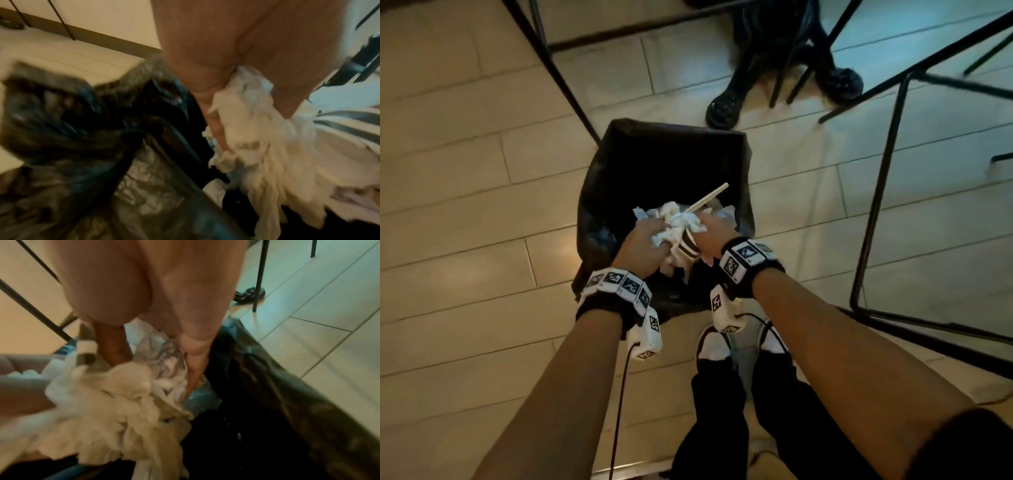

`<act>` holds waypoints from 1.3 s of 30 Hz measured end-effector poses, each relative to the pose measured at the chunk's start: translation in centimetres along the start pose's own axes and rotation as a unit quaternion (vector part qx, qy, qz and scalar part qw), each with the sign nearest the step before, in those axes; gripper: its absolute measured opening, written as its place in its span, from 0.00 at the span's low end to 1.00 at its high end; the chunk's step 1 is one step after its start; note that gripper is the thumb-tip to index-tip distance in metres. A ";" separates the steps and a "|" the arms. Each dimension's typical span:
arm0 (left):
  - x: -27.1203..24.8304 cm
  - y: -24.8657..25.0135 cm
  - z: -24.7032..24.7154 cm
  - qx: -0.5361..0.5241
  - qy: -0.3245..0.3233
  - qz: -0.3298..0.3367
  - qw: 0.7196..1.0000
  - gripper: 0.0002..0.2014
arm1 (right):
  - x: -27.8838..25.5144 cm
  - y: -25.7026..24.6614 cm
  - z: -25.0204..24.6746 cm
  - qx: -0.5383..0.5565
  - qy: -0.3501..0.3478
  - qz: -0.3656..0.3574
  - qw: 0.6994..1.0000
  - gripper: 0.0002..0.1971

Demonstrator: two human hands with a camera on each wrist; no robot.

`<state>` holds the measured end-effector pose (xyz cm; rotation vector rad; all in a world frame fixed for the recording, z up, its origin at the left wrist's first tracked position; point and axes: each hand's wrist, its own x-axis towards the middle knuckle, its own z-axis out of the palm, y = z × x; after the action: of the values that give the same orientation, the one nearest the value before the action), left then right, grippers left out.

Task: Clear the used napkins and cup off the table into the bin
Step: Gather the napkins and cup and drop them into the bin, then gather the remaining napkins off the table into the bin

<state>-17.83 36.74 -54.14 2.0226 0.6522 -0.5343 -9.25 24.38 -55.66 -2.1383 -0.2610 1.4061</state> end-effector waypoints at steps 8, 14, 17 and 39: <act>-0.8 0.2 -0.9 0.035 -0.053 -0.065 0.996 0.30 | -0.5 -0.8 1.0 -0.051 -0.032 0.004 0.998 0.31; -7.6 5.3 -4.7 0.054 -0.046 -0.055 0.996 0.27 | -9.5 -4.6 -0.6 -0.033 0.005 -0.057 0.998 0.25; -13.1 9.8 -5.8 0.074 -0.058 -0.040 0.995 0.26 | -19.1 -7.2 -3.3 0.051 -0.014 -0.039 0.998 0.23; -25.0 59.6 10.2 0.382 -0.145 0.322 0.854 0.49 | -57.7 9.5 -33.8 0.174 0.343 0.170 0.907 0.62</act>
<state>-0.44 -4.32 -6.20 2.6201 -0.5291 -0.7257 -5.31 -21.05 -5.86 -2.2710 0.6106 0.6951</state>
